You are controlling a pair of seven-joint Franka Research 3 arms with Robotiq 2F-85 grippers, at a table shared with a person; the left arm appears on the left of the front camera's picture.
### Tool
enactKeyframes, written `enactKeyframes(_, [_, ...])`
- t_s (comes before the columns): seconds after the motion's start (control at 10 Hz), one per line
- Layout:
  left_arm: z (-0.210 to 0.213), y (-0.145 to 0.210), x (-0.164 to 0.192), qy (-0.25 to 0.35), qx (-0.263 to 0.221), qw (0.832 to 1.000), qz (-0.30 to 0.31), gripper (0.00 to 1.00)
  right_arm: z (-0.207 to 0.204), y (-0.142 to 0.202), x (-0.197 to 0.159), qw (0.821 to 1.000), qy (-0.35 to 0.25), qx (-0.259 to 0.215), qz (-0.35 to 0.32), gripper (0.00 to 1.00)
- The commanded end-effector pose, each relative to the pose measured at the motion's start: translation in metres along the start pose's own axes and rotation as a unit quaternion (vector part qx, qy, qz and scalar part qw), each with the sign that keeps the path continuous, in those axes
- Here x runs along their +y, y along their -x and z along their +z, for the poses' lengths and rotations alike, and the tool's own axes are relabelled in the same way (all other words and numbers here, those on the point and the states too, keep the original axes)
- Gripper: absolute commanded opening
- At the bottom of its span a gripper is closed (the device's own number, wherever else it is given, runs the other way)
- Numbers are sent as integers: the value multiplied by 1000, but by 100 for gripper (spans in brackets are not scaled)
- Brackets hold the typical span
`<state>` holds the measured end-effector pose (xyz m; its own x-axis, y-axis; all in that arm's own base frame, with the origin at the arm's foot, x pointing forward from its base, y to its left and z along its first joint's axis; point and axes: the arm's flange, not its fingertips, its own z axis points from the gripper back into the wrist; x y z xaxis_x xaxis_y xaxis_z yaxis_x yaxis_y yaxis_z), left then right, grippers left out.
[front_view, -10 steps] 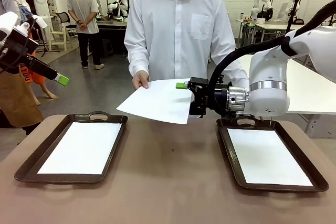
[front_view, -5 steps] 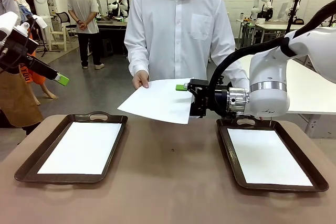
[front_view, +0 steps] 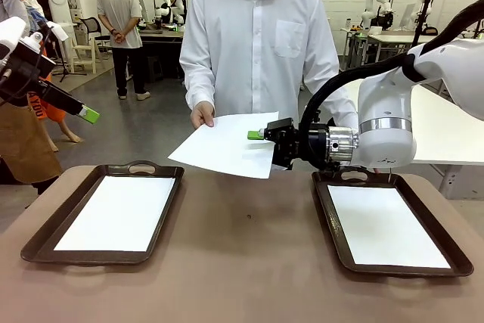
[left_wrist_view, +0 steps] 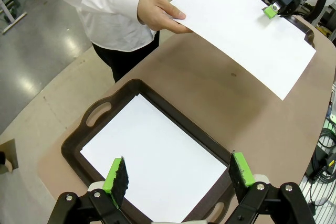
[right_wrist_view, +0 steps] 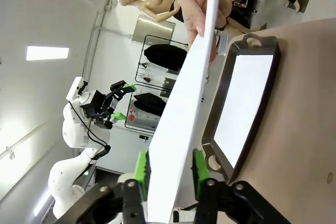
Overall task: Sort the A4 documents.
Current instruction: Receive the A4 Paper.
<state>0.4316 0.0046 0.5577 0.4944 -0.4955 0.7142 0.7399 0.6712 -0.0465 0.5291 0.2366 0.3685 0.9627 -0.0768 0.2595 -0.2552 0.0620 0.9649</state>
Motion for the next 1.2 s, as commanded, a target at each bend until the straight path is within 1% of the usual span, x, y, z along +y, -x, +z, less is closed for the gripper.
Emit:
enactKeyframes(0.0, [0, 0, 1, -1, -1, 1000, -5, 100, -1, -1, -2, 1000, 4, 7, 0, 27])
enactKeyframes(0.1, [0, 0, 1, -1, -1, 1000, -5, 100, -1, -1, -1, 1000, 3, 8, 1, 12])
enactKeyframes(0.2, [0, 0, 1, -1, -1, 1000, -5, 100, -1, -2, -1, 1000, 2, 7, 0, 9])
enactKeyframes(0.3, [0, 0, 1, -1, -1, 1000, -5, 100, 0, -3, -1, 1000, 1, 6, 0, 0])
enactKeyframes(0.9, [0, 0, 1, -1, -1, 1000, -5, 100, 3, -3, -4, 1000, -14, 4, -2, 0])
enactKeyframes(1.0, [0, 0, 1, -1, -1, 1000, -5, 100, 3, -3, -3, 1000, -17, 6, -1, 0])
enactKeyframes(1.1, [0, 0, 1, -1, -1, 1000, -5, 100, 4, -2, 0, 999, -32, 24, -1, 0])
